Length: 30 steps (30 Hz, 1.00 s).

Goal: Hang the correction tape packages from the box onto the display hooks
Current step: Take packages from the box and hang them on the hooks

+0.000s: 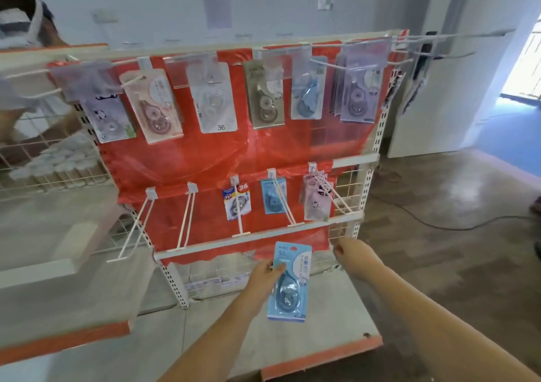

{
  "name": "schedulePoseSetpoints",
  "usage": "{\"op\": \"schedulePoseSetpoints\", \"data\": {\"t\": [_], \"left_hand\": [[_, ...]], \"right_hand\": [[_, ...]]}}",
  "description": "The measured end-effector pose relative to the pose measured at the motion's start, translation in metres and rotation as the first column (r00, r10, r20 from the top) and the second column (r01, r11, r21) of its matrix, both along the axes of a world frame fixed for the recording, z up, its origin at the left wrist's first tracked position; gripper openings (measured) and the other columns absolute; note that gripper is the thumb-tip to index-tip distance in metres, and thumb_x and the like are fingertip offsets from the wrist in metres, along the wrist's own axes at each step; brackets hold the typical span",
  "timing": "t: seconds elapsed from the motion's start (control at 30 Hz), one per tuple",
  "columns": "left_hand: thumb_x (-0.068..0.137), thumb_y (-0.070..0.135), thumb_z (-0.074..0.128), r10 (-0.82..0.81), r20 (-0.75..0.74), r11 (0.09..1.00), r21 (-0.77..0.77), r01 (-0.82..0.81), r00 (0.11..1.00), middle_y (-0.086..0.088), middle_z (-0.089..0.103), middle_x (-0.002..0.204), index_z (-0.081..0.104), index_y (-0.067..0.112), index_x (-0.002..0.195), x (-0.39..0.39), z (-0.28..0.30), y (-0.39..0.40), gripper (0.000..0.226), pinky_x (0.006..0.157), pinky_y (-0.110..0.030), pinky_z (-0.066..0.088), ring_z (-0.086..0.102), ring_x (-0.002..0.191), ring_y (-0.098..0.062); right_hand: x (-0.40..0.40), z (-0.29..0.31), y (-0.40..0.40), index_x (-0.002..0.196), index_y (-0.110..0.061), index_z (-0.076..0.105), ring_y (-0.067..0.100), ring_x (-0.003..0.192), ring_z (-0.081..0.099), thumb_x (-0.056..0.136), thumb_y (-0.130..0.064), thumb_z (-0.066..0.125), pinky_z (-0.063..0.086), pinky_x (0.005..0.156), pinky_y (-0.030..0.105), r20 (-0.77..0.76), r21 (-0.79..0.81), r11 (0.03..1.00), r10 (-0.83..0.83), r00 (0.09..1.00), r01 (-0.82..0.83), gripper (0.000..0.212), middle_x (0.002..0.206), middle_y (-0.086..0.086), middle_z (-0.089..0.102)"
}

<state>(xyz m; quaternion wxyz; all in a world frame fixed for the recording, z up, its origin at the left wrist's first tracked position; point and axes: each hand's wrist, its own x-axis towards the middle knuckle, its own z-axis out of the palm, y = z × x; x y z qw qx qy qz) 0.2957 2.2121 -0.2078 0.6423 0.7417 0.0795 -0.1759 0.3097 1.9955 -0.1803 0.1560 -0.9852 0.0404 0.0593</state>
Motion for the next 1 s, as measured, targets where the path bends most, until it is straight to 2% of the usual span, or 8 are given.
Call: {"op": "schedulePoseSetpoints", "data": {"t": [0.1,0.3,0.43,0.53,0.73,0.83,0.93,1.0], "left_hand": [[0.096,0.020,0.055,0.030,-0.007,1.000,-0.009,-0.030,1.000,-0.002,0.067,0.098,0.061,0.016,0.106,0.024,-0.008,-0.010,0.012,0.059,-0.018,0.051,0.065,0.078,-0.010],[0.095,0.022,0.057,0.146,0.042,0.988,-0.060,-0.144,0.988,-0.006,0.069,0.106,0.062,0.015,0.107,0.070,-0.024,-0.017,0.015,0.090,-0.043,0.053,0.066,0.098,-0.027],[0.095,0.020,0.057,0.165,0.046,0.982,-0.105,-0.159,0.985,0.001,0.067,0.095,0.059,0.015,0.103,0.077,-0.032,-0.019,0.010,0.065,-0.020,0.054,0.066,0.082,-0.012],[0.095,0.017,0.057,0.141,0.082,0.985,-0.112,-0.131,0.987,0.000,0.068,0.094,0.059,0.015,0.100,0.079,-0.041,-0.023,0.007,0.058,-0.011,0.049,0.065,0.082,-0.014],[0.093,0.019,0.059,0.212,0.091,0.975,-0.089,-0.204,0.973,0.002,0.068,0.090,0.061,0.017,0.097,0.100,-0.055,-0.024,0.004,0.061,-0.012,0.049,0.064,0.084,-0.017],[0.093,0.023,0.060,0.257,0.110,0.966,-0.072,-0.250,0.960,0.006,0.066,0.088,0.060,0.022,0.094,0.128,-0.060,-0.024,0.002,0.067,-0.018,0.047,0.063,0.083,-0.014],[0.092,0.027,0.060,0.328,0.120,0.944,-0.069,-0.322,0.937,0.004,0.063,0.088,0.059,0.015,0.099,0.163,-0.066,-0.029,0.013,0.064,-0.018,0.043,0.060,0.081,-0.011],[0.091,0.033,0.061,0.384,0.129,0.923,-0.051,-0.381,0.914,-0.003,0.064,0.091,0.060,0.010,0.099,0.188,-0.072,-0.034,0.025,0.068,-0.026,0.043,0.061,0.087,-0.022]], "right_hand": [[0.011,-0.017,-0.004,0.093,-0.010,0.058,0.032,0.098,0.060,0.097,-0.022,0.038,0.044,0.075,0.032,-0.029,0.003,1.000,-0.015,0.999,0.015,0.023,0.105,0.015,0.065],[0.036,-0.042,-0.009,0.100,-0.010,0.056,0.031,0.099,0.060,0.097,-0.024,0.038,0.037,0.070,0.030,-0.083,0.050,0.998,-0.041,0.996,0.045,0.023,0.107,0.015,0.063],[0.051,-0.050,-0.001,0.097,-0.009,0.057,0.030,0.101,0.060,0.097,-0.022,0.039,0.041,0.074,0.031,-0.101,0.035,0.999,-0.034,0.994,0.037,0.022,0.108,0.014,0.064],[0.060,-0.056,0.006,0.106,-0.007,0.061,0.029,0.102,0.060,0.097,-0.022,0.040,0.044,0.078,0.030,-0.101,0.046,0.998,-0.026,0.995,0.031,0.026,0.109,0.013,0.065],[0.070,-0.071,0.012,0.102,-0.009,0.057,0.032,0.099,0.062,0.097,-0.022,0.038,0.047,0.082,0.035,-0.117,-0.009,1.000,0.020,0.993,-0.022,0.023,0.108,0.013,0.065],[0.080,-0.080,0.010,0.086,-0.017,0.052,0.032,0.094,0.062,0.095,-0.024,0.038,0.047,0.079,0.035,-0.114,-0.015,1.000,0.025,0.993,-0.027,0.018,0.102,0.012,0.067],[0.093,-0.092,0.005,0.082,-0.019,0.046,0.031,0.092,0.062,0.095,-0.026,0.039,0.045,0.077,0.033,-0.090,-0.016,0.999,0.026,0.996,-0.027,0.016,0.097,0.010,0.067],[0.101,-0.104,0.000,0.083,-0.018,0.049,0.028,0.090,0.062,0.095,-0.025,0.039,0.044,0.075,0.032,-0.087,-0.020,1.000,0.018,0.996,-0.020,0.017,0.096,0.009,0.068]]}}
